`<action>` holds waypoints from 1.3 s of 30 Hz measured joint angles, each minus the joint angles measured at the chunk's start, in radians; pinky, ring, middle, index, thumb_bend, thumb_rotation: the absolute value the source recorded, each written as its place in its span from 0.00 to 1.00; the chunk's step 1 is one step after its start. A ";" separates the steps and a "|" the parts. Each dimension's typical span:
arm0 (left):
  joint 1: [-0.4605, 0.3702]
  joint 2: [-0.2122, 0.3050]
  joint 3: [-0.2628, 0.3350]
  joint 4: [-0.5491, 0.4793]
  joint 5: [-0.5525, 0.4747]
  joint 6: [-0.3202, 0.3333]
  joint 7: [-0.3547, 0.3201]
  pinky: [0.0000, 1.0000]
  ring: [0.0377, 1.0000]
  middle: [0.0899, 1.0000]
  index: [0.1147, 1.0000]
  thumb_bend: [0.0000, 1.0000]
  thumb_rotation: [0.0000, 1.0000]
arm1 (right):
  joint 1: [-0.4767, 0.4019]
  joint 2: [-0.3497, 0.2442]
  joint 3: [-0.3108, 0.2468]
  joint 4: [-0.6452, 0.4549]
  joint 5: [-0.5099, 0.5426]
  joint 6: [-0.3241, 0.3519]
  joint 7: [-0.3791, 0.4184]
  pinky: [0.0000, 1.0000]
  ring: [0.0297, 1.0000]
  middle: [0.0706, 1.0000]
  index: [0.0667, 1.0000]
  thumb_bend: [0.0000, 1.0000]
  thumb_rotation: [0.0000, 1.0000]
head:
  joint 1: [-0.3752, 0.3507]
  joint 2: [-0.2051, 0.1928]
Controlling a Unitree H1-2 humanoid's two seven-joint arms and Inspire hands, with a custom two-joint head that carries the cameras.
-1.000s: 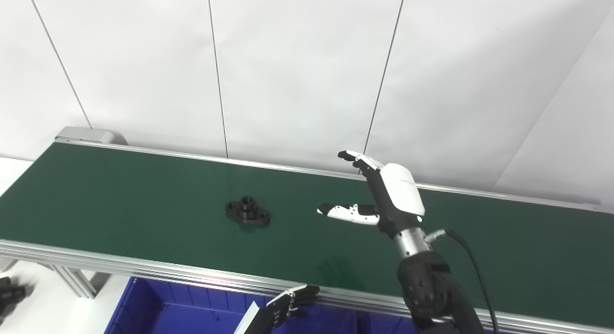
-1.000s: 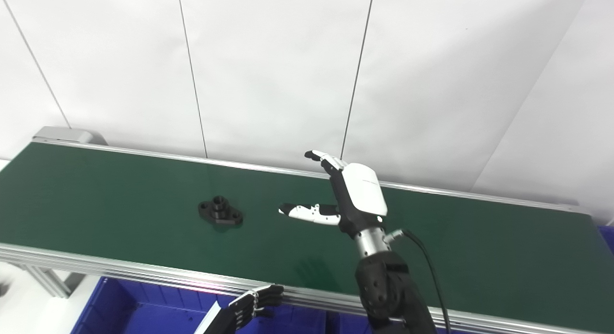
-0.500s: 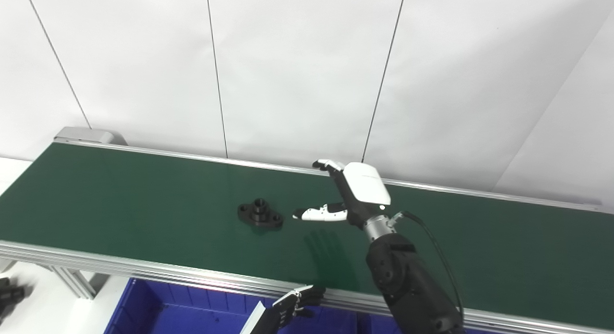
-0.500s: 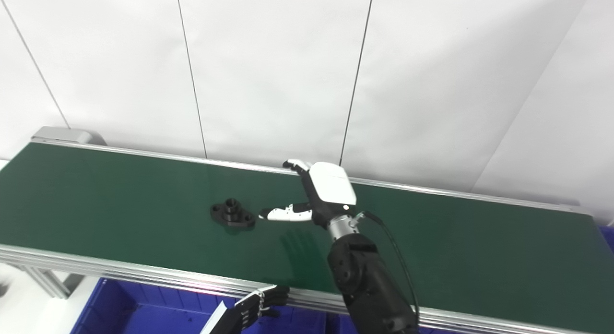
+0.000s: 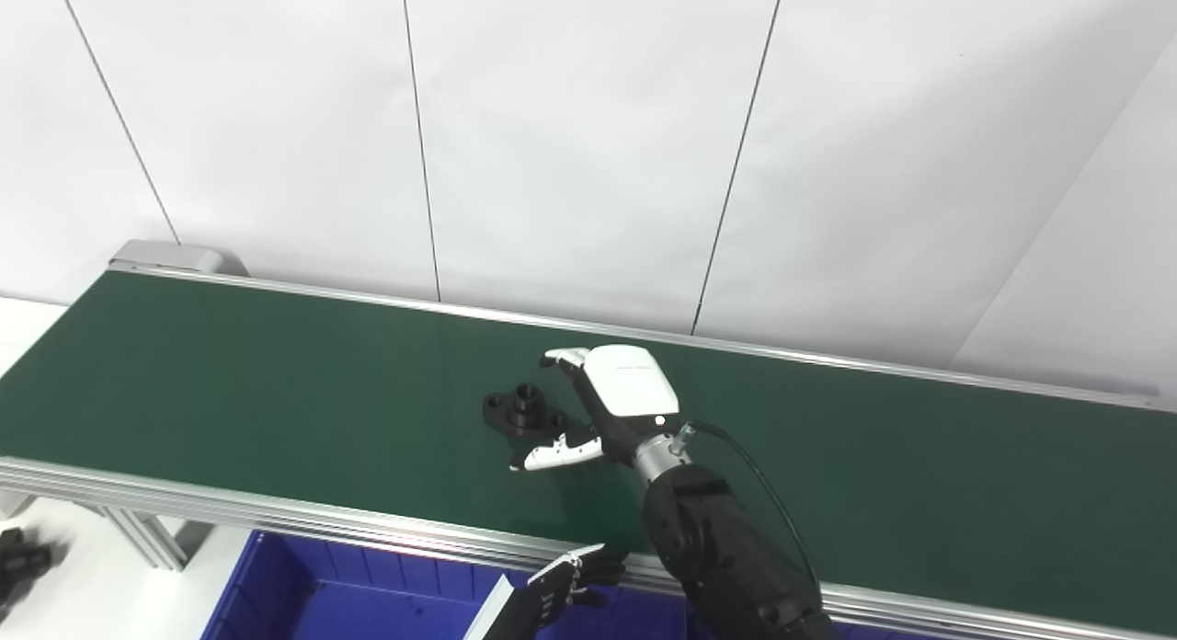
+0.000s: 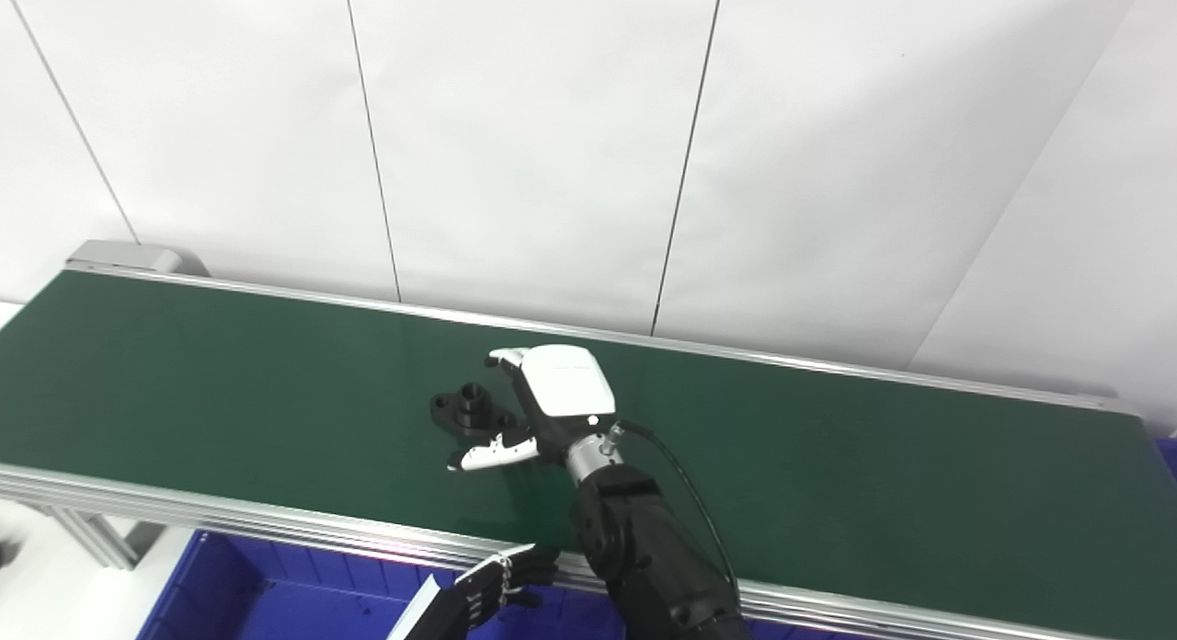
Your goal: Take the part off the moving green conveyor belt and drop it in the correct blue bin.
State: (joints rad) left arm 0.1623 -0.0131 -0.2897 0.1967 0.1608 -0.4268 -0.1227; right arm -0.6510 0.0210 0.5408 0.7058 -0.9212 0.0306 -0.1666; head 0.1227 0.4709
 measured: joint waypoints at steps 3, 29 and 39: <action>0.000 -0.001 -0.006 0.000 -0.002 0.000 0.000 0.73 0.79 0.81 0.78 0.83 0.66 | 0.000 0.006 0.003 0.024 0.004 0.014 -0.001 0.64 0.75 0.81 0.79 0.92 0.63 | 0.003 0.002; 0.031 -0.004 -0.020 -0.044 0.004 0.001 0.008 0.74 0.80 0.82 0.79 0.83 0.67 | -0.091 0.000 -0.006 0.219 0.081 0.032 -0.072 0.35 0.43 0.53 0.69 0.74 0.52 | 0.018 0.012; 0.033 -0.004 -0.021 -0.068 0.006 0.004 0.009 0.73 0.80 0.82 0.79 0.83 0.66 | -0.151 0.007 0.066 0.199 0.066 0.187 0.081 0.16 0.22 0.43 0.45 0.53 0.00 | 0.018 0.017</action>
State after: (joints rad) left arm 0.1952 -0.0175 -0.3105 0.1287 0.1669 -0.4227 -0.1141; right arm -0.8024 0.0284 0.6071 0.9044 -0.8551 0.2179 -0.0856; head 0.1411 0.4878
